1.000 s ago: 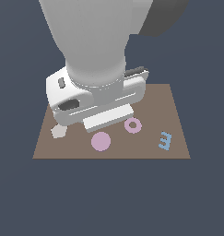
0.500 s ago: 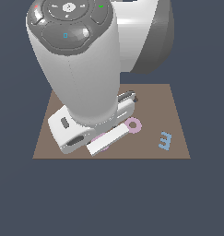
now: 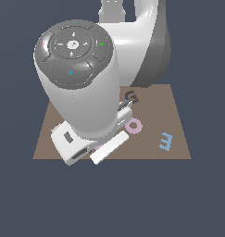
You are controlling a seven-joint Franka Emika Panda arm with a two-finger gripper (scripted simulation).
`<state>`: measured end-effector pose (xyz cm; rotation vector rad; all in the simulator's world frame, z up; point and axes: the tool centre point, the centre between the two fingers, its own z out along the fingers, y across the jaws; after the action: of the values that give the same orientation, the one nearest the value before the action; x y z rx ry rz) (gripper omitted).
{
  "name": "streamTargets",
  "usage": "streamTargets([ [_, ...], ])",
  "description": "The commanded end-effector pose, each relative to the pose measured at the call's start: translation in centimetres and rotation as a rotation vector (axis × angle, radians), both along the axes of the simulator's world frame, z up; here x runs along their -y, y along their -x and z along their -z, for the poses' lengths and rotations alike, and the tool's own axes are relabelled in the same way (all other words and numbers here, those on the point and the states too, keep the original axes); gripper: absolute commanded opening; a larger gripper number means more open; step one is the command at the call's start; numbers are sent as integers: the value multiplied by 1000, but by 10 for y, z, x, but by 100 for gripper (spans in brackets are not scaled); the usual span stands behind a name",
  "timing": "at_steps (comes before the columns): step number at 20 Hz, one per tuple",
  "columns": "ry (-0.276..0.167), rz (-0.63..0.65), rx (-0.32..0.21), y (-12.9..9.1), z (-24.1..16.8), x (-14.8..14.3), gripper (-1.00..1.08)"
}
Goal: Insert a designated object into the corresponding slot on a board.
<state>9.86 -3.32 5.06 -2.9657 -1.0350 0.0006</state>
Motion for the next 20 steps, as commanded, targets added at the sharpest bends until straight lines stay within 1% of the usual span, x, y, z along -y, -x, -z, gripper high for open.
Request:
streamTargets([
  [1, 0, -5, 1, -1, 1, 0, 100],
  [12, 0, -6, 0, -1, 21, 0, 100],
  [13, 0, -6, 0, -1, 21, 0, -100],
  [20, 0, -6, 0, -1, 21, 0, -100],
])
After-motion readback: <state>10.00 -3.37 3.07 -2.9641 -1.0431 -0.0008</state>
